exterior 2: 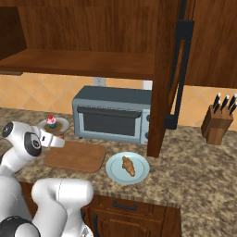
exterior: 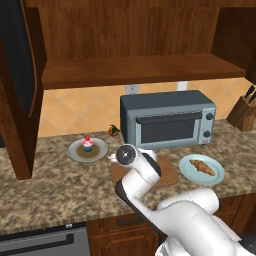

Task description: From the different types of pastries on the counter, select a croissant and place it on the cutting board. Then retrieve a jar of jam from the cabinet and place it alongside the croissant on the cutting board.

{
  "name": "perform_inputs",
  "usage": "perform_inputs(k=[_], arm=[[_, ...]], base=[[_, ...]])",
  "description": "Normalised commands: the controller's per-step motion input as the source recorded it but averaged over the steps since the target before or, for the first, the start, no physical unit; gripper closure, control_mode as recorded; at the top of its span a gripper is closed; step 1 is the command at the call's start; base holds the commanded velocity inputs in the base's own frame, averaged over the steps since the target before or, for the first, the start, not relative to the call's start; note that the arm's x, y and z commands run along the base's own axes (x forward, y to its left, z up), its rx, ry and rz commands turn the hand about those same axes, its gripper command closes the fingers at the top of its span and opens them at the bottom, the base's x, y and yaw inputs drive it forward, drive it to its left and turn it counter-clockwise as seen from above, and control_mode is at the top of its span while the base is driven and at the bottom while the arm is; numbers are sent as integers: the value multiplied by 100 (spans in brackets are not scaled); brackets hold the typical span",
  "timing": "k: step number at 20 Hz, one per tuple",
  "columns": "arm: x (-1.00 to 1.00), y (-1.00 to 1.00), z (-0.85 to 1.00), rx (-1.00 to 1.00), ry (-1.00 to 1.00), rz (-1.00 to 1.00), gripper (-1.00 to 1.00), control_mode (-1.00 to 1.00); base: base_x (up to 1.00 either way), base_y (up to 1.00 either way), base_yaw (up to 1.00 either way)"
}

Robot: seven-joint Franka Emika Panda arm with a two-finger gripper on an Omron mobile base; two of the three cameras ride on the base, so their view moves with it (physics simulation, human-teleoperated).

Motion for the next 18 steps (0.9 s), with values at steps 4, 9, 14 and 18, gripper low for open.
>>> perform_inputs(k=[4,9,14,18], arm=[[0,0,-5,0,5,1,100,-100],[-7,0,-10,1,7,0,100,-100],[11,2,-47,-4,-2,1,100,-100],[18,0,-48,-3,-8,2,100,-100]], base=[[0,0,0],[0,0,0],[0,0,0],[0,0,0]])
